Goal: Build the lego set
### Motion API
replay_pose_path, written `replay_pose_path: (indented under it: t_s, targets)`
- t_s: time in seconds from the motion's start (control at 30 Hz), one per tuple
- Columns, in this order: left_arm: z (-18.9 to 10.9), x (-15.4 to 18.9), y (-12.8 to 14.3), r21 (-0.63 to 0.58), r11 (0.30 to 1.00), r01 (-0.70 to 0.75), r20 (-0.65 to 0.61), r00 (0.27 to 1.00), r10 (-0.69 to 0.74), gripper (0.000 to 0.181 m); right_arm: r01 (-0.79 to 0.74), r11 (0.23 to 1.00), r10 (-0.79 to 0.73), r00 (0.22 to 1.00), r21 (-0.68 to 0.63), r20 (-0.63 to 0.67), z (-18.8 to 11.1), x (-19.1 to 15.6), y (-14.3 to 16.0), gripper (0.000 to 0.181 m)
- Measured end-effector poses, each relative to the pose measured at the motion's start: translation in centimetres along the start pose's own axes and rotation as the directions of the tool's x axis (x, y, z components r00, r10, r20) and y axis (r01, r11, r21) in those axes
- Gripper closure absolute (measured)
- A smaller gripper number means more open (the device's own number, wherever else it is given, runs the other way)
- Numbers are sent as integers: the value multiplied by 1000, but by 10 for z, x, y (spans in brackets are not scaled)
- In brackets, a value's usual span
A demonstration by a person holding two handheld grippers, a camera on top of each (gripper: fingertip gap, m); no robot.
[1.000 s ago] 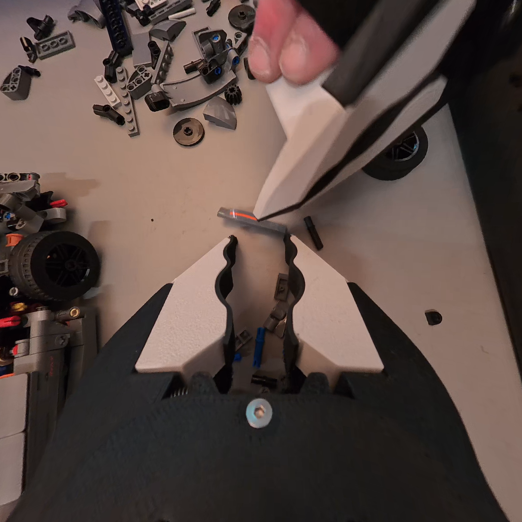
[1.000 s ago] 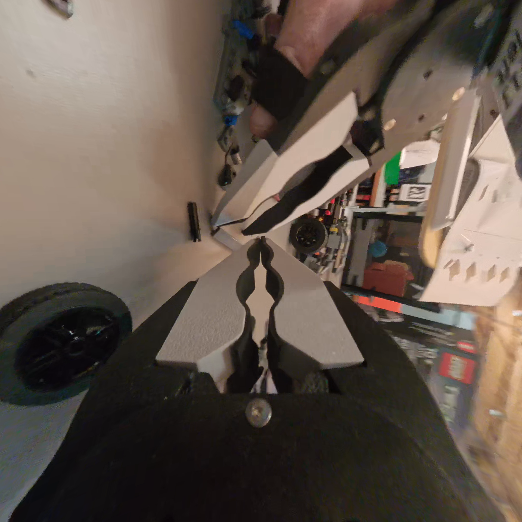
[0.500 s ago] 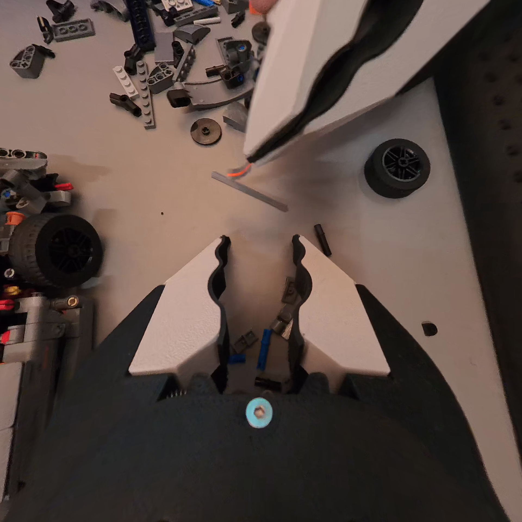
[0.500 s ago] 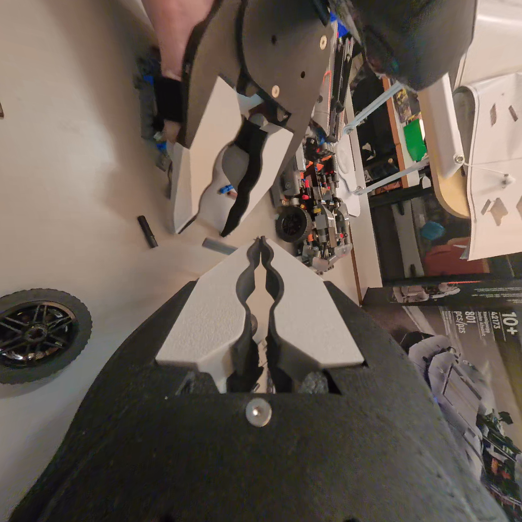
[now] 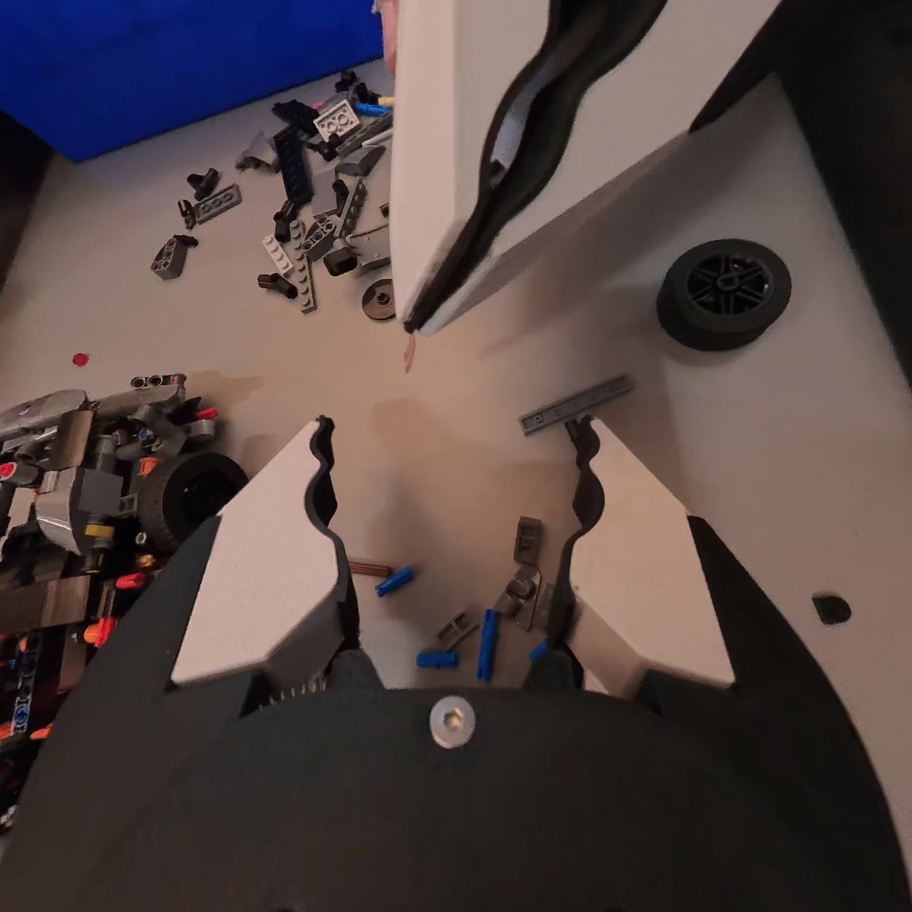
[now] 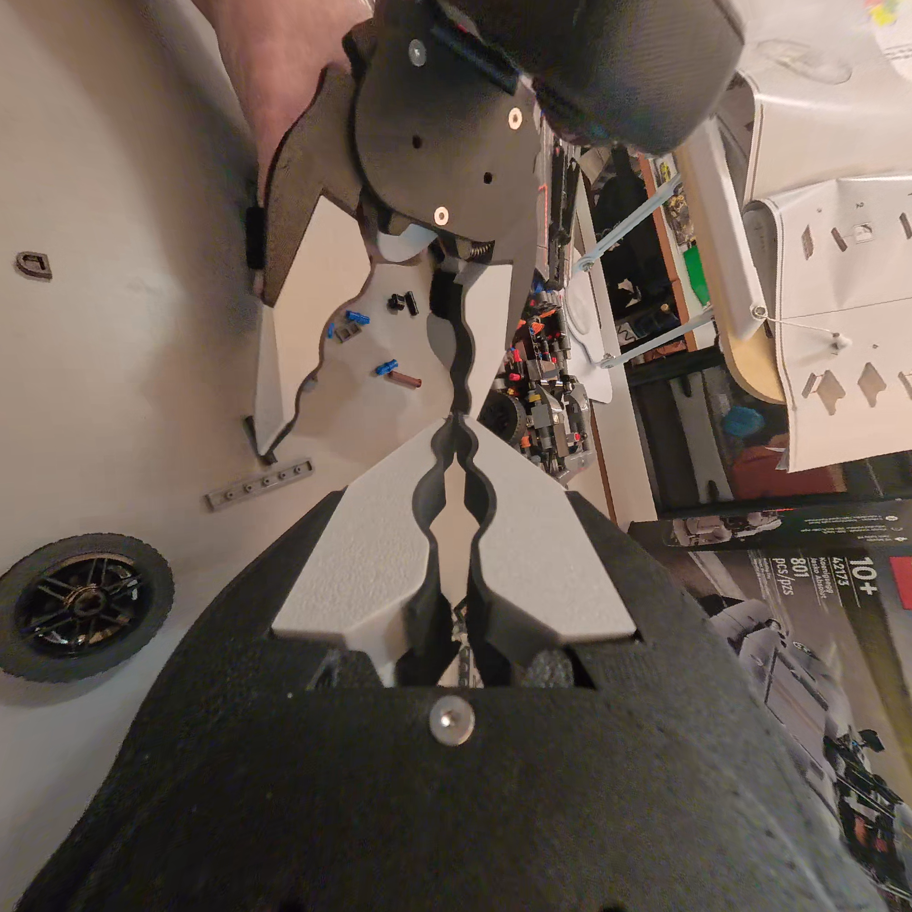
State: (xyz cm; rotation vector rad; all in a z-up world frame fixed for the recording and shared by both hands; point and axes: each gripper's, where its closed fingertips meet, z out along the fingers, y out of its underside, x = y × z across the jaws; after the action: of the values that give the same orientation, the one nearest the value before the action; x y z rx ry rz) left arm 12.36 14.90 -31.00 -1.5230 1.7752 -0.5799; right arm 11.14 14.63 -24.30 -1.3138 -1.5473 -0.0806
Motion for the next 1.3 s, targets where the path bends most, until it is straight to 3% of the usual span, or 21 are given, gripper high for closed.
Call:
replay_pose_path:
  t_s: [0.17, 0.3, 0.43, 0.57, 0.63, 0.7, 0.83, 1.13, 1.3]
  targets:
    - [-4, 5, 4, -29, 999, 27, -52, 998, -29, 110, -79, 996, 75, 993, 39, 94, -4, -5, 0, 181]
    - [-7, 19, 2, -60, 998, 9, -120, 993, -16, 123, -168, 984, 162, 982, 53, 93, -12, 14, 9, 181]
    - [0, 36, 2, -198, 978, 63, -155, 983, -95, 108, -205, 978, 203, 978, 35, 46, -17, 32, 25, 181]
    - [9, 48, 0, -306, 932, 192, -130, 962, -240, 97, -167, 986, 167, 985, 0, 39, -14, 29, 31, 181]
    - [9, 45, 1, -339, 904, 260, -73, 951, -300, 105, -144, 990, 144, 989, -6, 40, -12, 26, 31, 181]
    - [11, 47, 0, -356, 885, 300, -47, 940, -338, 99, -125, 992, 125, 991, -10, 41, -12, 24, 29, 181]
    - [10, 50, 3, -426, 857, 290, 35, 952, -305, 109, -98, 995, 98, 995, -10, 21, -15, 26, 26, 181]
    - [12, 51, -1, -435, 839, 328, 71, 941, -331, 135, -102, 995, 101, 995, -9, -7, -22, 36, 27, 181]
    - [11, 52, -1, -427, 843, 327, 77, 942, -326, 136, -86, 996, 86, 996, -17, -3, -22, 34, 27, 181]
